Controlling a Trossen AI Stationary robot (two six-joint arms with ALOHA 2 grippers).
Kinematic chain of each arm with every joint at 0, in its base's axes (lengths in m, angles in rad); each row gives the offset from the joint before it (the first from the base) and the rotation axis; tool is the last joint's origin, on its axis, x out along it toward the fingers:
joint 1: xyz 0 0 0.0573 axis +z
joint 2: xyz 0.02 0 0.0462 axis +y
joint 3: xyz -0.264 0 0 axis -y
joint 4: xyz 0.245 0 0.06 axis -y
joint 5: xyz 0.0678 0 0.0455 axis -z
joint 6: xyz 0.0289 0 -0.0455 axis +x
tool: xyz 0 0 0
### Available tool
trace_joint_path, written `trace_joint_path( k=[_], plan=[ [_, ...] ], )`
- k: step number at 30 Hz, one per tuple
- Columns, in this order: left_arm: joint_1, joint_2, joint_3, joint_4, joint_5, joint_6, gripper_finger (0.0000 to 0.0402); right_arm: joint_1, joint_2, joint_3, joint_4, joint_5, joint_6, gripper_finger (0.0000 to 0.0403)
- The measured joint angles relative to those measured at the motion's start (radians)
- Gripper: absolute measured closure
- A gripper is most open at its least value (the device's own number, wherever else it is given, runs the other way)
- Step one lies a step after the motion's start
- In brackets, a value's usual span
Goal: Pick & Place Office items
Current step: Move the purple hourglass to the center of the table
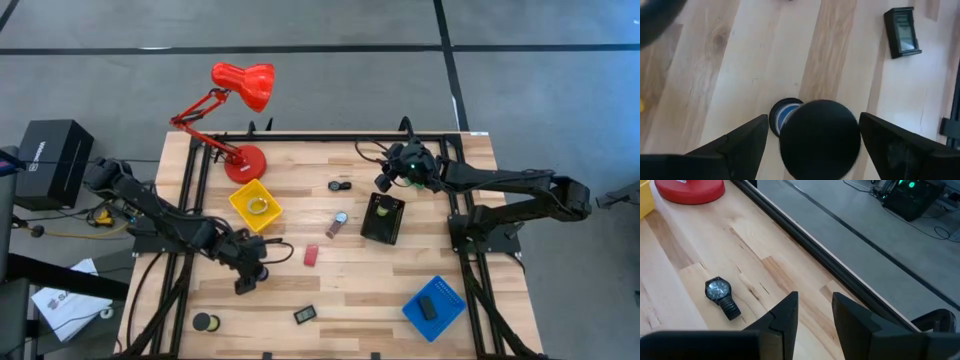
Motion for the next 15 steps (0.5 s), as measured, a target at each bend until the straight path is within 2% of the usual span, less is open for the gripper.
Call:
trace_joint_path(
  k=[8, 15],
  plan=[
    [0.001, 0.0, -0.042, 0.031, 0.001, 0.0, 0.011, 0.0, 0.0, 0.0, 0.0, 0.0, 0.0, 0.0291],
    [0.001, 0.0, -0.042, 0.043, 0.001, 0.0, 0.0145, 0.0, 0.0, 0.0, 0.0, 0.0, 0.0, 0.0291]
  ],
)
